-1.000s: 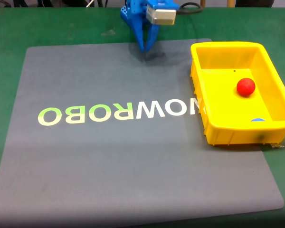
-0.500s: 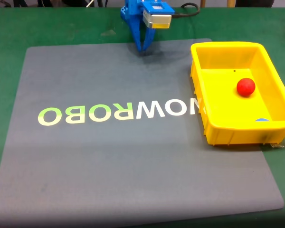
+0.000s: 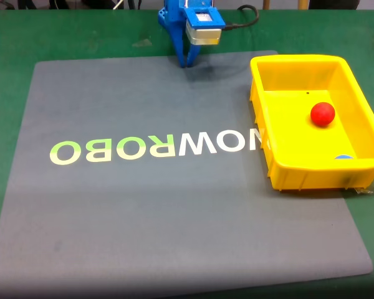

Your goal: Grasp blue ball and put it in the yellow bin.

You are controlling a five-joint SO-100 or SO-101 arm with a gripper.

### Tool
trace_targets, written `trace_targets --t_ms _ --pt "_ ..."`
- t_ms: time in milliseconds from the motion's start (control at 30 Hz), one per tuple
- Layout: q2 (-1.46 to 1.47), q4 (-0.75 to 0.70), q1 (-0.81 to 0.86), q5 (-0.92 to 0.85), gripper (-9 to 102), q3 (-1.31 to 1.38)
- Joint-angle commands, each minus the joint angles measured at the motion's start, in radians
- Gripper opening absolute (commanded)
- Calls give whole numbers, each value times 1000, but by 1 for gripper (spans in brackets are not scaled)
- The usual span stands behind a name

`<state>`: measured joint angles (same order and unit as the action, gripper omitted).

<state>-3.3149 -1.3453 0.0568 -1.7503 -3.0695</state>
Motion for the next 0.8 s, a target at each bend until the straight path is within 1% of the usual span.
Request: trace_targets --t_ms 0,767 --pt "-11 -20 -28 20 0 -31" --pt "6 -18 -28 14 0 -31"
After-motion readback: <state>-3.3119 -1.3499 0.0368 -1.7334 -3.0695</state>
